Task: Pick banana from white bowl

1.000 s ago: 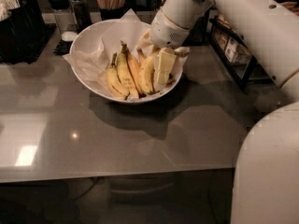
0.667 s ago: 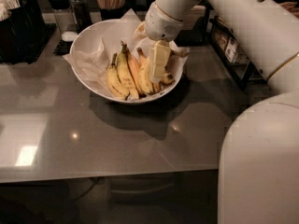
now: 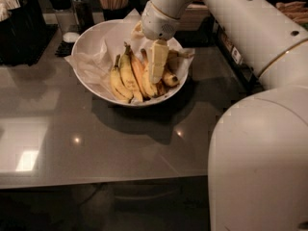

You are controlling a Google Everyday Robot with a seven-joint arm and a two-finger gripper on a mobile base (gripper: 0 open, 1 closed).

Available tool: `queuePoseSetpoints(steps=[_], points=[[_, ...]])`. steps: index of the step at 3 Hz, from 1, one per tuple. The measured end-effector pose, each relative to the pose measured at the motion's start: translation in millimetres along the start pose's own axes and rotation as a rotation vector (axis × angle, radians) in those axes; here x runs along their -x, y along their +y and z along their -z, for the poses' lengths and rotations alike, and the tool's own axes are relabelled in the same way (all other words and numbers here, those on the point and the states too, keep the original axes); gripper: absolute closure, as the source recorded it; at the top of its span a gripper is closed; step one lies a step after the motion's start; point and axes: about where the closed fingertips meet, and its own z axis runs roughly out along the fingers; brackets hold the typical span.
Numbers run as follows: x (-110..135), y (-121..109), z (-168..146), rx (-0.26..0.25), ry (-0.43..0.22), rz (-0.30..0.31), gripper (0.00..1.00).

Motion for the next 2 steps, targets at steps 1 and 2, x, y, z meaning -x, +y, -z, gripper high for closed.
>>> queuePoseSetpoints(steps=[1, 2], points=[[0.0, 0.0, -0.3, 0.001, 0.000, 0.000, 0.18], [0.0, 0.0, -0.3, 0.001, 0.000, 0.000, 0.40]])
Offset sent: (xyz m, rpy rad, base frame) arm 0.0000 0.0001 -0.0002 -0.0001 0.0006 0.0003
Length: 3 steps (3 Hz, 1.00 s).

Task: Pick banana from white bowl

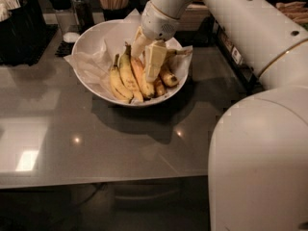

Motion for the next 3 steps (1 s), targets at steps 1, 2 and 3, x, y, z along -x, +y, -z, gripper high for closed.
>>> queuePoseSetpoints(steps=[1, 2, 3], points=[[0.0, 0.0, 0.0, 0.000, 0.000, 0.000, 0.39], [0.0, 0.0, 0.0, 0.000, 0.000, 0.000, 0.33], [0.0, 0.0, 0.0, 0.000, 0.000, 0.000, 0.31]])
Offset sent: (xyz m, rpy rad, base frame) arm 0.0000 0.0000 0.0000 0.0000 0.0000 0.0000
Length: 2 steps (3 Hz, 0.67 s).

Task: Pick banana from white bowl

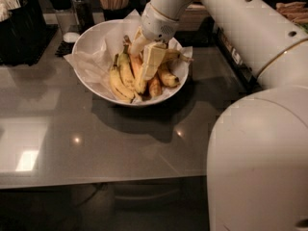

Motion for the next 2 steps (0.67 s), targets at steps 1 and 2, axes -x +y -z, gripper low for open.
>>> queuePoseSetpoints(steps=[1, 2], points=[[0.0, 0.0, 0.0, 0.000, 0.000, 0.000, 0.25], [-0.1, -4.0, -4.3, -0.010, -0.006, -0.002, 0.23]])
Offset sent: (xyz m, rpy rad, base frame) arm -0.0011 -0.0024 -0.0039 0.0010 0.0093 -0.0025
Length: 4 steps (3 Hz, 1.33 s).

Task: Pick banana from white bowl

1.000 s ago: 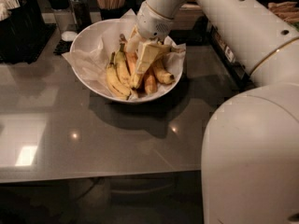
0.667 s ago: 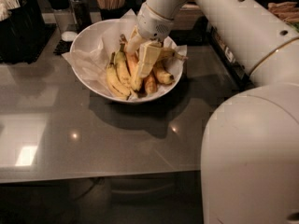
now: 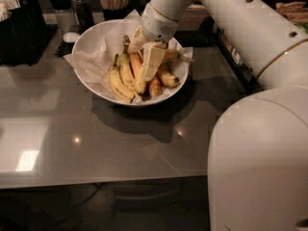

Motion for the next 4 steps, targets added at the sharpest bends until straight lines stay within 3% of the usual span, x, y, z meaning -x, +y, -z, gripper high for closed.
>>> queuePoseSetpoints(steps=[2, 4], points=[[-1.8, 3.1, -5.4, 0.016, -0.011, -0.009, 0.15], [-6.9, 8.8, -7.0, 0.032, -0.002, -0.016, 0.17]])
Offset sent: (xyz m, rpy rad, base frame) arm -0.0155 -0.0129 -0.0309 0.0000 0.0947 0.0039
